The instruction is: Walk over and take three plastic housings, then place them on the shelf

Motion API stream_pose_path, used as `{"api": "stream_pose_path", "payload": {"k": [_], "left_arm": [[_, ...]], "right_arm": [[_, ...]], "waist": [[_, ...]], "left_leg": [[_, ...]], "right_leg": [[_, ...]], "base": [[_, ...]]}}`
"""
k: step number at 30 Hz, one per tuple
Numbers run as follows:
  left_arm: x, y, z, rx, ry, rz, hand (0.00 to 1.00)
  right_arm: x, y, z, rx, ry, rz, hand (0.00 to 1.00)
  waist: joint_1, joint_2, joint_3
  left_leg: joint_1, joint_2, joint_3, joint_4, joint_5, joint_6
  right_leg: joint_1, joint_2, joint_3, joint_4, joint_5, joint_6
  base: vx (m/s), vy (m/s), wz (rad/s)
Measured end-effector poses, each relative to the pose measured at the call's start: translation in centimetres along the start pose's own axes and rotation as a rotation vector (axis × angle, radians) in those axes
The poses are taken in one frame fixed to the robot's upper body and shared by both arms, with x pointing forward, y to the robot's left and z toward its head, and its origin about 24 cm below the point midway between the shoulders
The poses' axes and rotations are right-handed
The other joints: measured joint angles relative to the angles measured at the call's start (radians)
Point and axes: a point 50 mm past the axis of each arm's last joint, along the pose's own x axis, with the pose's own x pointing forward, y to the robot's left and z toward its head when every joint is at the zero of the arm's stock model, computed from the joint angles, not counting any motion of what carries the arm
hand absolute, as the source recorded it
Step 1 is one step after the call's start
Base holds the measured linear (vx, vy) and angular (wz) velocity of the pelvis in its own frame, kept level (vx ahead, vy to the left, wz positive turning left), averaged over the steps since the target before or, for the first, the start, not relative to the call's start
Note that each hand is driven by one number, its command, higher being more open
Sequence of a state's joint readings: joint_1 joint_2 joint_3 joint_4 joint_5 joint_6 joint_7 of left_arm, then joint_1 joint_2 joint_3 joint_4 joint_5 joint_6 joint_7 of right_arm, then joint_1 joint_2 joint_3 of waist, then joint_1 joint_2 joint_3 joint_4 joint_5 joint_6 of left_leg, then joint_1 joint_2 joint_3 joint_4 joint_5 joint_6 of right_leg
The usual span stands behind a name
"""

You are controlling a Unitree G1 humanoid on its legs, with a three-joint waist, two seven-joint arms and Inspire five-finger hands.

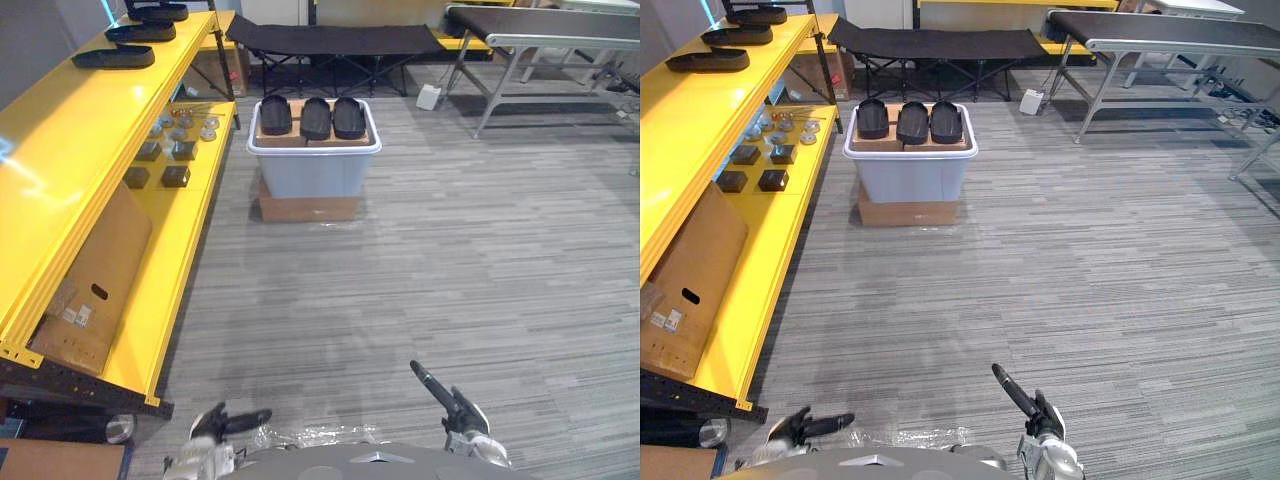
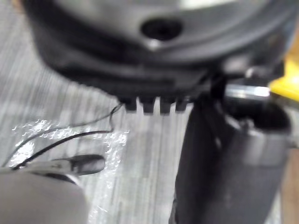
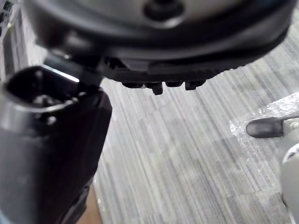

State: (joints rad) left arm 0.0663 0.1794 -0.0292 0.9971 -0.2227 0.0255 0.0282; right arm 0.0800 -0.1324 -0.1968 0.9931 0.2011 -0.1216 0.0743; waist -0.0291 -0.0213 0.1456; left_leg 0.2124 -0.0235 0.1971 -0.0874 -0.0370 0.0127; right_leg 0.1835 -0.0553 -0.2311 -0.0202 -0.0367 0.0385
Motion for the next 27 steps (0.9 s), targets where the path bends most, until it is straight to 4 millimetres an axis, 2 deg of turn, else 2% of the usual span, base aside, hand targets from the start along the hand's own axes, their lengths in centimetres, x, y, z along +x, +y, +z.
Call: {"api": "stream_pose_path", "payload": {"k": [2,4,7,12,15,23,27], "left_arm": [[0.2,-1.2,2.2,-0.003,-0.073,-0.101,1.0],[0.2,-2.2,3.7,-0.007,-0.118,-0.196,1.0],[0.2,-3.0,4.2,-0.061,-0.133,-0.265,1.0],[0.1,-3.3,3.5,-0.167,-0.115,-0.279,1.0],[0.0,-3.1,2.5,-0.183,-0.093,-0.233,1.0],[-0.2,-1.7,-0.3,-0.229,-0.038,-0.131,1.0],[-0.3,-1.6,-0.8,-0.234,-0.026,-0.124,1.0]], "right_arm": [[0.4,0.4,1.5,-0.025,-0.047,0.059,1.0],[0.7,1.0,2.7,-0.035,-0.095,0.103,1.0],[0.8,1.6,3.5,-0.026,-0.124,0.146,1.0],[0.8,1.6,3.3,0.026,-0.123,0.149,1.0],[0.7,1.4,2.8,0.046,-0.112,0.111,1.0],[0.0,-0.1,0.7,0.154,-0.057,0.014,1.0],[-0.3,-0.2,-0.3,0.186,-0.036,0.018,1.0]], "waist": [[-0.001,0.0,0.0],[-0.003,0.001,0.0],[-0.007,0.002,0.0],[-0.008,0.009,-0.002],[-0.008,0.014,-0.004],[-0.008,0.029,-0.017],[-0.006,0.028,-0.016]], "left_leg": [[-0.002,-0.004,0.0,0.0,0.0,0.0],[-0.008,-0.006,0.0,0.003,0.0,0.0],[-0.01,-0.007,0.0,0.003,0.0,0.0],[-0.009,-0.006,0.0,0.004,-0.001,-0.002],[0.001,-0.006,0.001,0.004,-0.001,-0.003],[0.017,-0.006,0.004,0.003,0.003,-0.005],[0.021,-0.006,0.005,0.002,0.011,0.003]], "right_leg": [[-0.001,-0.004,-0.003,0.0,0.002,0.003],[-0.008,-0.006,-0.003,0.0,0.003,0.005],[-0.009,-0.006,-0.004,-0.001,0.003,0.005],[-0.008,-0.006,-0.006,-0.001,0.004,0.006],[0.001,-0.007,-0.005,0.001,0.005,0.008],[0.011,-0.009,0.004,0.013,0.007,0.012],[0.012,-0.01,0.008,0.021,0.008,0.012]], "base": [[0.0,0.0,0.0],[0.0,0.0,0.0],[0.0,0.0,0.0],[0.0,0.0,0.0],[-0.04,-0.015,-0.01],[-0.07,-0.006,-0.02],[-0.07,-0.001,-0.01]]}}
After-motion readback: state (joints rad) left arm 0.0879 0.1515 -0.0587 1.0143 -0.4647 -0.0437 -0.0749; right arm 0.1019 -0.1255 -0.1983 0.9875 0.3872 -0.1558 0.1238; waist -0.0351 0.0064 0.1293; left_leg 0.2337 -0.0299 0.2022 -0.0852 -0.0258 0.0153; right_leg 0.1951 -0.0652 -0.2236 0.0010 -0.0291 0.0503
